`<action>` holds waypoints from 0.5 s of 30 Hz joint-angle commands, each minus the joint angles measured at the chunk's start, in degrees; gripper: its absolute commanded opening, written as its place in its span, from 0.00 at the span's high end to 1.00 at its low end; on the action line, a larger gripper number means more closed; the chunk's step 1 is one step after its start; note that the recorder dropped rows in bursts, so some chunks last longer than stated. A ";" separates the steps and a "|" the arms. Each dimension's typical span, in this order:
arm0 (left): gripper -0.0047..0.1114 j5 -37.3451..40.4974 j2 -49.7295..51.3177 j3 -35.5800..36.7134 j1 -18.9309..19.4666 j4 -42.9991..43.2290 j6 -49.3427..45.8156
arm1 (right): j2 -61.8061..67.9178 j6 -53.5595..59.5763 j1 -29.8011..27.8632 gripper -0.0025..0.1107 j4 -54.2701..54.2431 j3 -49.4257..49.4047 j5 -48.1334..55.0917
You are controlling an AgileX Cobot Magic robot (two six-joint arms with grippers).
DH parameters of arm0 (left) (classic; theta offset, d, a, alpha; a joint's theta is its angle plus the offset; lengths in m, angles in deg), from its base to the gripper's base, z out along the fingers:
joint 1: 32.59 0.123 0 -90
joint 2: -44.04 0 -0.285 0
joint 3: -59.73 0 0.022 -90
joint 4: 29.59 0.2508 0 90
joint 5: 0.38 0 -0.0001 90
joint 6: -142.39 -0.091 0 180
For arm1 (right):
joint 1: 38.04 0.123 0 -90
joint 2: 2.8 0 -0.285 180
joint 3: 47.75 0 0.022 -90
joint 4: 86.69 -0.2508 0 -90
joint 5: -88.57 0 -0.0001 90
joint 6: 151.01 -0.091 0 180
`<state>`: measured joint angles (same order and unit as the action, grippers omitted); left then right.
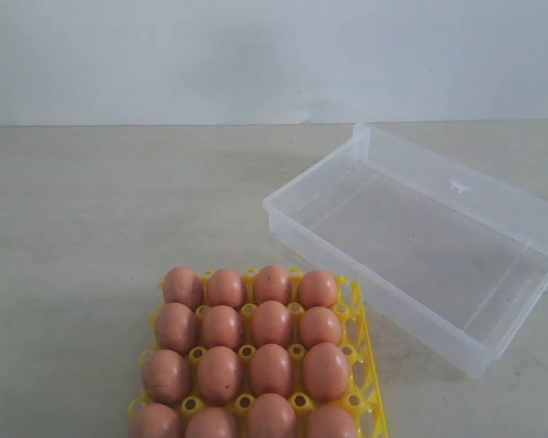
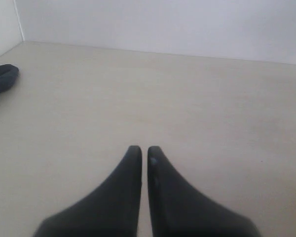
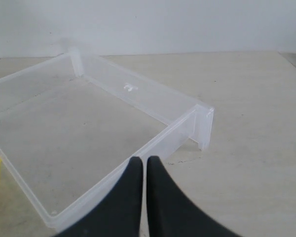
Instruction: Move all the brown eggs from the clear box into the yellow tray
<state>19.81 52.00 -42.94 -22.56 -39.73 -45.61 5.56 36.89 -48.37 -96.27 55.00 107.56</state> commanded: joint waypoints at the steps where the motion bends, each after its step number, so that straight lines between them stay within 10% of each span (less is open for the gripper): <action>1: 0.92 0.44 -0.18 -0.12 -3.24 0.11 -0.39 | 0.18 0.17 -0.41 0.98 -0.20 0.03 -0.53; 15: 0.92 0.31 -0.18 -0.12 -4.58 0.11 -0.55 | 0.18 0.17 -0.41 0.98 -0.20 0.03 -0.53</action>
